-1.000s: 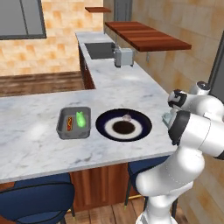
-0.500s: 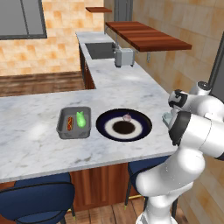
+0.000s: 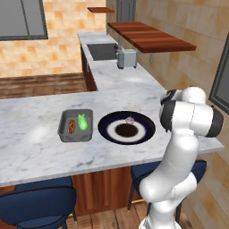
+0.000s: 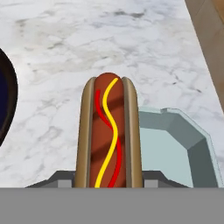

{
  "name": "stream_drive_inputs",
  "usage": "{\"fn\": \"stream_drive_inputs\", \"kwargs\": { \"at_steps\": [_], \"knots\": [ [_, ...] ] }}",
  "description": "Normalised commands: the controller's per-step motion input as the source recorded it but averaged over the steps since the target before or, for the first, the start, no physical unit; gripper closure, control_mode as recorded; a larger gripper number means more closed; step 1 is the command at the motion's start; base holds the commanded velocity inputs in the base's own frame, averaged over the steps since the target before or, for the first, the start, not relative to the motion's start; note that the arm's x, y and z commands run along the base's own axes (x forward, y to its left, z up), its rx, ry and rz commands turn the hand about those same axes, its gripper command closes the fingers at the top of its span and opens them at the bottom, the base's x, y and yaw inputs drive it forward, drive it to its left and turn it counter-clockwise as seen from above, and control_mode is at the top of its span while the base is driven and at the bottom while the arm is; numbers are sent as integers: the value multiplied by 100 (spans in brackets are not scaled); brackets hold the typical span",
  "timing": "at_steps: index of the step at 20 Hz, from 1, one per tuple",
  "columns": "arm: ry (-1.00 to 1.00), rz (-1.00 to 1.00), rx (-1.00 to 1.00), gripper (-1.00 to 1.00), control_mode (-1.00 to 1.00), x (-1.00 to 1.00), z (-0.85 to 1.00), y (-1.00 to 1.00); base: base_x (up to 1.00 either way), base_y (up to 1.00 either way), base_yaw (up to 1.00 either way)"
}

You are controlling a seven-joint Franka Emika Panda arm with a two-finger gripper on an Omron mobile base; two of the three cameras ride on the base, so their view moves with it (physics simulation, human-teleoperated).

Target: Place one cooked food and one vegetable from the large plate to each tupperware container.

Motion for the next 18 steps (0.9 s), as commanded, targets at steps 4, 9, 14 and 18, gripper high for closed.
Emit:
{"fn": "stream_drive_inputs", "kwargs": {
  "at_steps": [4,9,14,18],
  "knots": [
    [0,0,3,100,-100,29,-63,-35,0,0,0],
    [0,0,4,100,-100,-3,-27,-37,0,0,0],
    [3,-2,0,100,-100,-11,-5,-2,0,0,0],
    [4,-3,0,100,-100,1,-6,0,0,0,0]
  ]
}}
